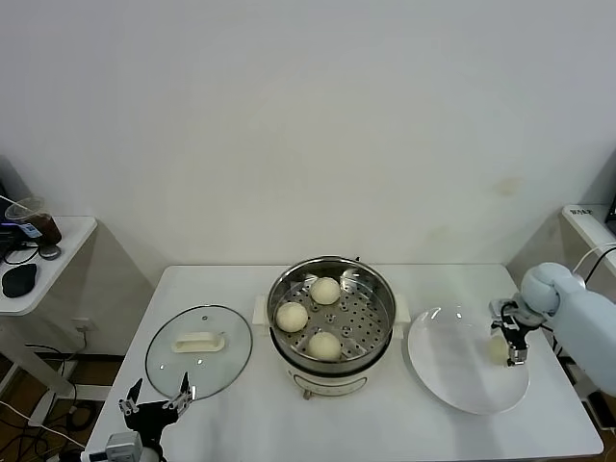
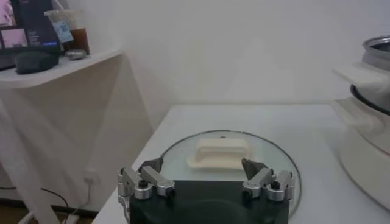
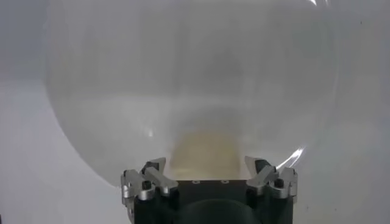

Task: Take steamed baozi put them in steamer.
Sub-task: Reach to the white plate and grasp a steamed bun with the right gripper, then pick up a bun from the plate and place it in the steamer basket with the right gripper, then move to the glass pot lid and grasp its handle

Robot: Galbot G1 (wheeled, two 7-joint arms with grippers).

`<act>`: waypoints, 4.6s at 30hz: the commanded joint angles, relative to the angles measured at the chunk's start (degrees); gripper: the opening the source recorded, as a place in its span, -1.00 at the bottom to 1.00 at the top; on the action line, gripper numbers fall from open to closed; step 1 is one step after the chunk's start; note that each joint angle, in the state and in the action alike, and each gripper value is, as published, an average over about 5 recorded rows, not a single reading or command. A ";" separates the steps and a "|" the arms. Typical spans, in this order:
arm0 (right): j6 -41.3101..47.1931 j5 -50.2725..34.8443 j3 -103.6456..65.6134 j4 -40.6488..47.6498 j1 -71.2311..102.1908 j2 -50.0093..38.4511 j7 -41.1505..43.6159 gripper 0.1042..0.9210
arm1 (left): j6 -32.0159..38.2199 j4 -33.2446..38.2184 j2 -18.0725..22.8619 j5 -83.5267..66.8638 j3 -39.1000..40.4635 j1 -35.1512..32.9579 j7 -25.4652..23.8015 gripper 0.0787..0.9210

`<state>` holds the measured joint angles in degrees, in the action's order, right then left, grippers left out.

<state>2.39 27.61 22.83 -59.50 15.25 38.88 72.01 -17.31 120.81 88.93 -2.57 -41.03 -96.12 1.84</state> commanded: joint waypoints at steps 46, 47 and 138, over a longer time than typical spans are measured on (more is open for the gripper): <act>25.24 -55.66 48.94 -18.66 -53.53 19.07 -2.34 -0.03 | 0.09 2.77 -1.17 -1.13 1.68 1.99 0.19 0.77; 25.35 -55.05 49.14 -18.42 -52.76 19.76 -2.76 -0.03 | 0.08 2.79 -1.19 -1.19 1.62 2.01 0.18 0.77; 4.30 -57.47 -71.54 -43.78 66.82 32.84 -68.02 0.76 | 22.14 -14.42 -11.96 60.72 1.48 9.77 9.68 0.77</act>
<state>10.39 -31.80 -41.84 -100.16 64.95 64.20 9.24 -3.36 115.70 83.98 15.76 -41.06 -90.65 4.68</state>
